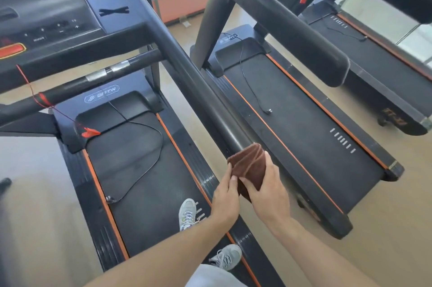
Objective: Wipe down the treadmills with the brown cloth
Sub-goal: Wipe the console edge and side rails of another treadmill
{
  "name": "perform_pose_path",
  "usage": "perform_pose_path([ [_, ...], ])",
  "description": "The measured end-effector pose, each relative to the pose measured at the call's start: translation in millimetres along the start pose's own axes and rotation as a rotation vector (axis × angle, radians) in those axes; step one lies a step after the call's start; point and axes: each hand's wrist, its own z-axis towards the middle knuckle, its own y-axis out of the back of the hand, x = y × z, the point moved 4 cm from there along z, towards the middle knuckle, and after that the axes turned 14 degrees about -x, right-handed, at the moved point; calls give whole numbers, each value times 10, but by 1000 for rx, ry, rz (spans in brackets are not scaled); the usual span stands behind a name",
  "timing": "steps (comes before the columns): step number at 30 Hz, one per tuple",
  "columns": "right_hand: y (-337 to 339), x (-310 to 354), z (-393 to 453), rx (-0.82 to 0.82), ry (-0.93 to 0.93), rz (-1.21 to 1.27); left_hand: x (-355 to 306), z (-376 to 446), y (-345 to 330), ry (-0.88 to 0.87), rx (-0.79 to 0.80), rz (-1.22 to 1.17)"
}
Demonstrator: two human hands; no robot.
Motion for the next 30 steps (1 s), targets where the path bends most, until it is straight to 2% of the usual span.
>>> perform_pose_path([
  [3, -75, 145, 117, -11, 92, 7, -138, 19, -7, 61, -31, -120],
  [6, -196, 444, 371, -42, 307, -171, -426, 97, 75, 55, -58, -191],
  [8, -321, 735, 605, -15, 360, -255, -645, 227, 171, 23, -76, -231],
  [11, -529, 1135, 926, 33, 325, -274, -971, 540, 348, -14, -126, -272],
  [15, -745, 1456, 1272, 11, 186, -175, -1324, 992, 603, -100, -192, -193],
  [21, -954, 1881, 1800, 17, -17, -180, -1524, 1468, 840, -166, -226, -188],
  [27, -1375, 2389, 2154, 107, 90, -242, -1510, 1740, 1092, -100, -283, -206],
  [30, -1586, 2621, 2310, 167, 176, -377, -1410, 1861, 1291, -48, -328, -207],
])
